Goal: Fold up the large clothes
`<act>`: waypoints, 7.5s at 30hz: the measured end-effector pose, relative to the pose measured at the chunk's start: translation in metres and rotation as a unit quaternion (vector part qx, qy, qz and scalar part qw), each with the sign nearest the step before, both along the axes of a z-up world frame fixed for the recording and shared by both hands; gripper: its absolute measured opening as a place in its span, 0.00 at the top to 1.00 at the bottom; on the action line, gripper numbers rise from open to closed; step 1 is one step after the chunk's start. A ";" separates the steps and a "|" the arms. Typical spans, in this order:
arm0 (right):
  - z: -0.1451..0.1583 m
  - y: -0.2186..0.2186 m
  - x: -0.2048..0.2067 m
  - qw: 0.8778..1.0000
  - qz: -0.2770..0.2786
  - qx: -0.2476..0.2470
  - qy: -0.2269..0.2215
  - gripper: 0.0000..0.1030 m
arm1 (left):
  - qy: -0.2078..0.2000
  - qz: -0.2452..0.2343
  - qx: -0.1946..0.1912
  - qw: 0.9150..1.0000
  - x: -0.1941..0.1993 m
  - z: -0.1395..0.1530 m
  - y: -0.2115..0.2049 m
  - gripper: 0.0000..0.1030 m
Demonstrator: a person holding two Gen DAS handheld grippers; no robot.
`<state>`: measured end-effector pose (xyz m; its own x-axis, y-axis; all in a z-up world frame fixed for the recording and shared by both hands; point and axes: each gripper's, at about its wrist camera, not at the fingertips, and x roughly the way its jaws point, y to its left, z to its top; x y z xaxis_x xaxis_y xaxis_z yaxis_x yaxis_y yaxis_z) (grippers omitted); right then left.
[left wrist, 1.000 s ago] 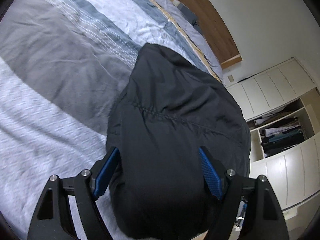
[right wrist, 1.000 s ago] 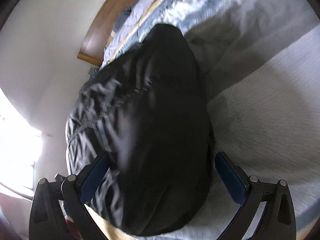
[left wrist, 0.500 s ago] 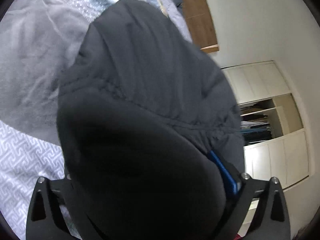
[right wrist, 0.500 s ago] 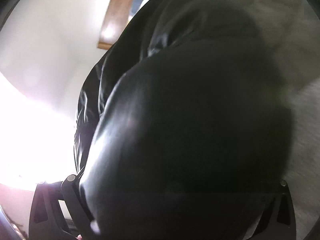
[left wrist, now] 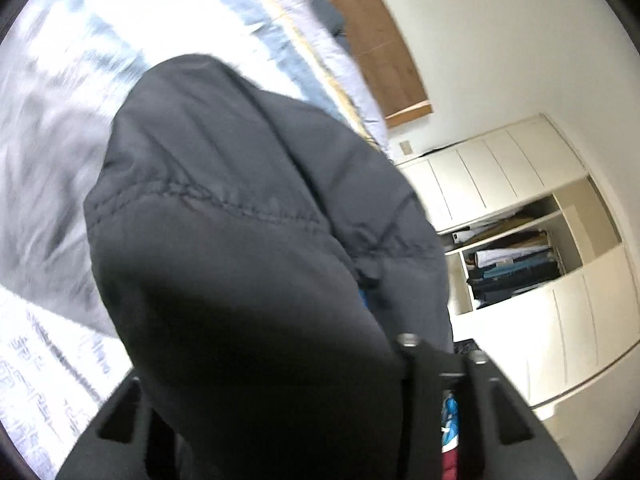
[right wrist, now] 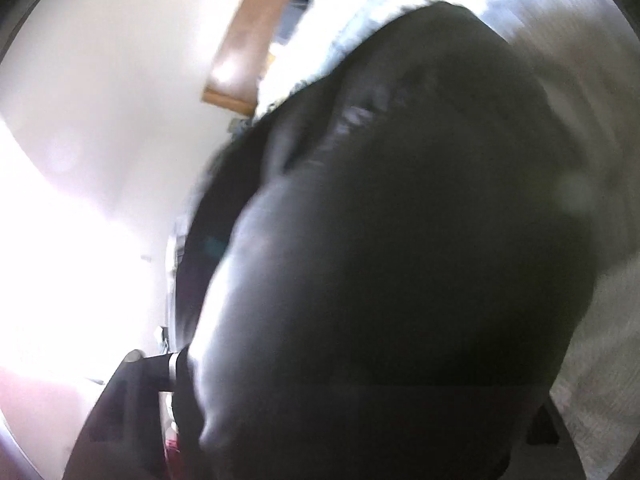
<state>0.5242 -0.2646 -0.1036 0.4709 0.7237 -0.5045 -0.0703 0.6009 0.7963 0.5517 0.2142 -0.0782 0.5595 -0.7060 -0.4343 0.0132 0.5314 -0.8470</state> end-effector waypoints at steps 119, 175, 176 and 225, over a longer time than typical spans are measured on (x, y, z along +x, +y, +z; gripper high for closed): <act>0.238 0.135 -0.515 0.832 -0.172 -0.433 -0.301 0.01 | -0.233 0.166 0.481 0.829 -0.535 0.246 -0.197 0.31; 0.227 0.127 -0.505 0.843 -0.162 -0.431 -0.279 0.01 | -0.230 0.143 0.472 0.839 -0.532 0.233 -0.196 0.31; 0.227 0.127 -0.505 0.843 -0.162 -0.431 -0.279 0.01 | -0.230 0.142 0.471 0.840 -0.532 0.233 -0.196 0.31; 0.225 0.129 -0.506 0.843 -0.161 -0.431 -0.278 0.01 | -0.233 0.134 0.468 0.842 -0.533 0.233 -0.199 0.31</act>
